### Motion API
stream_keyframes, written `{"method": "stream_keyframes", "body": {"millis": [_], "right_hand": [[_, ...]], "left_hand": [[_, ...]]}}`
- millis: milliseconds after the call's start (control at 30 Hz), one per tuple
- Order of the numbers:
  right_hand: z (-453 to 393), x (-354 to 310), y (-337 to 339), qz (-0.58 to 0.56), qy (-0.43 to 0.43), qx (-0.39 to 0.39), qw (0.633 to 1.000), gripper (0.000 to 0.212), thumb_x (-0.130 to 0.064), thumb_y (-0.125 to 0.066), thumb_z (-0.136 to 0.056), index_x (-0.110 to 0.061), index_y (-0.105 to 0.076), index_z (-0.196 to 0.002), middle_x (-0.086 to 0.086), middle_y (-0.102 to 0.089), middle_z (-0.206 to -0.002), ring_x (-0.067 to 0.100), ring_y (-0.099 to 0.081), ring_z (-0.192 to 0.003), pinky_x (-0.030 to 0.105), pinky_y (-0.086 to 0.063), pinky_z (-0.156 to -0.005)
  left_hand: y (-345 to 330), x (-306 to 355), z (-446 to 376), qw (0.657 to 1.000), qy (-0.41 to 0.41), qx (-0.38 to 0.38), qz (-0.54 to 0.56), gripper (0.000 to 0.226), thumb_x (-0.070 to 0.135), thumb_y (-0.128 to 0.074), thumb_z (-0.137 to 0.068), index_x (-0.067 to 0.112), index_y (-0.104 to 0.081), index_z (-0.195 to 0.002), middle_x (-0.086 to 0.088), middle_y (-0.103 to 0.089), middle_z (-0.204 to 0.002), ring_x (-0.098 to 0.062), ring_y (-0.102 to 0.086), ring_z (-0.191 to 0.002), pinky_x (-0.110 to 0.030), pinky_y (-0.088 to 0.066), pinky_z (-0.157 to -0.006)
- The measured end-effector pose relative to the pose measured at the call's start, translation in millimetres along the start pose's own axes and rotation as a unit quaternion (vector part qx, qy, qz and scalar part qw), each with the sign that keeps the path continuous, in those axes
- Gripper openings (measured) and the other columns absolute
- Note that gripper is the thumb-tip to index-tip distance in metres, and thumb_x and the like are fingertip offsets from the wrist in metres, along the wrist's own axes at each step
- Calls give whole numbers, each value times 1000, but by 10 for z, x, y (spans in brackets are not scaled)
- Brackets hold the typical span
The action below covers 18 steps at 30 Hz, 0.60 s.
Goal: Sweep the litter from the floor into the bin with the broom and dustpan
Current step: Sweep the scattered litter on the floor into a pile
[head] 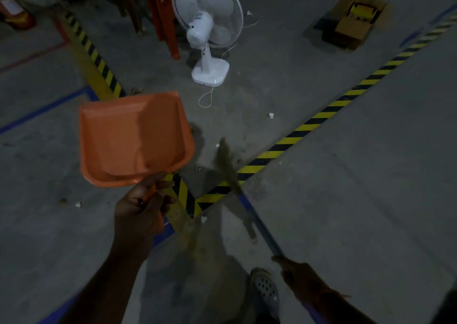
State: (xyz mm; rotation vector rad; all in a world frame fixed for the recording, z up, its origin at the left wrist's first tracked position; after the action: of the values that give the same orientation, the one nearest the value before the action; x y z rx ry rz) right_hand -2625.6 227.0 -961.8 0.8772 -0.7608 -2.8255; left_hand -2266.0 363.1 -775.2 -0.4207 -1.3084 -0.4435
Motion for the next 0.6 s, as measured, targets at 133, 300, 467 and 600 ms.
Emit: {"method": "stream_keyframes", "body": {"millis": [133,300,467,600], "right_hand": [[-56,-378,-279,-16,51,-26,998,60,-21,-50,-94,-78,-38,-112,-4,-72,-108,-12,-63,-72,3,-43,-72],[-67,-814,-346,-85,80,12,993,41,-23,-54,-99,-49,-52,-131,-19,-63,-93,-18,-54,-56,3,-39,-57],[-97,-876,-296,-136,86,63,985,40,-28,-55,-99,-52,-52,-131,-22,-63,-95,-11,-53,-66,10,-45,-69],[0,-813,-212,-160,45,115,979,41,-20,-54,-99,-55,-54,-122,-14,-58,-67,0,-53,-50,20,-49,-55]], "left_hand": [[128,59,19,1000,-6,-2,-3,35,-9,-48,-99,3,-61,-129,-2,-74,-99,-12,-66,-70,-20,-53,-62],[391,143,63,999,-17,11,-26,36,-4,-50,-99,5,-62,-132,-9,-71,-108,-17,-66,-76,-23,-55,-66],[589,199,180,999,-23,13,-21,35,-3,-50,-100,9,-63,-130,-8,-71,-106,-17,-65,-74,-23,-54,-64],[794,238,230,999,-34,16,-31,35,-1,-51,-101,23,-69,-119,2,-74,-90,-16,-65,-71,-23,-50,-57]]}}
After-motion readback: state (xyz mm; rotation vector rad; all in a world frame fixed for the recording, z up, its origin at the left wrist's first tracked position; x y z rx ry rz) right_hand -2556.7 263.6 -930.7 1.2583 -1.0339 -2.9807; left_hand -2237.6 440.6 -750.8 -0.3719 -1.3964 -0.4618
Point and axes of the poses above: each hand's wrist, its own z-axis away from the middle knuckle, its own y-axis out of the back of the hand, x = y × z, the point moved 2 cm from there along -z, towards the middle knuckle
